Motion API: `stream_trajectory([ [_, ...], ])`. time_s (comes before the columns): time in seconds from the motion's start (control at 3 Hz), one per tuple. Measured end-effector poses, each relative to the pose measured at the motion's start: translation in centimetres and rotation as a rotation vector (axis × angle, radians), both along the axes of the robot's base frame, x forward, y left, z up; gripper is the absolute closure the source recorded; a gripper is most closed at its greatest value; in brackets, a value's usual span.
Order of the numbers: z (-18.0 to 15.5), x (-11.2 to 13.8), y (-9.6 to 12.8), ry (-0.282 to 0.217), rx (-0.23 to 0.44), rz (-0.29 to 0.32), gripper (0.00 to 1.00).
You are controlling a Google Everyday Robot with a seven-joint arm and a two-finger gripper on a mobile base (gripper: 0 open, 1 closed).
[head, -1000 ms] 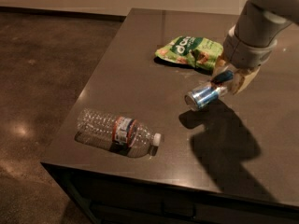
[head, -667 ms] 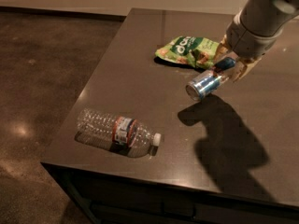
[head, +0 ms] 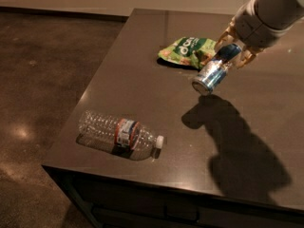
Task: Place redbull can upright
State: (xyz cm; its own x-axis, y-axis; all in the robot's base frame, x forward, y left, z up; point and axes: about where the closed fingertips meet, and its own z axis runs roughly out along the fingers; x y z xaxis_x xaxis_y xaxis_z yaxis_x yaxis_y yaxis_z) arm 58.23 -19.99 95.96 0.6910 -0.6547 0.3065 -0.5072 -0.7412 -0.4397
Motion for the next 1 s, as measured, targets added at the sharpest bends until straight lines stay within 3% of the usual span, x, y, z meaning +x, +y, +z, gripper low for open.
stream_trajectory([
  [0.33,0.0,0.0,0.0,0.001,0.0,-0.001,1.0],
  [0.67,0.4,0.6,-0.2,-0.055,-0.065,0.027,1.0],
  [1.0,0.7,1.9,-0.5,-0.144,-0.113,0.098,1.0],
])
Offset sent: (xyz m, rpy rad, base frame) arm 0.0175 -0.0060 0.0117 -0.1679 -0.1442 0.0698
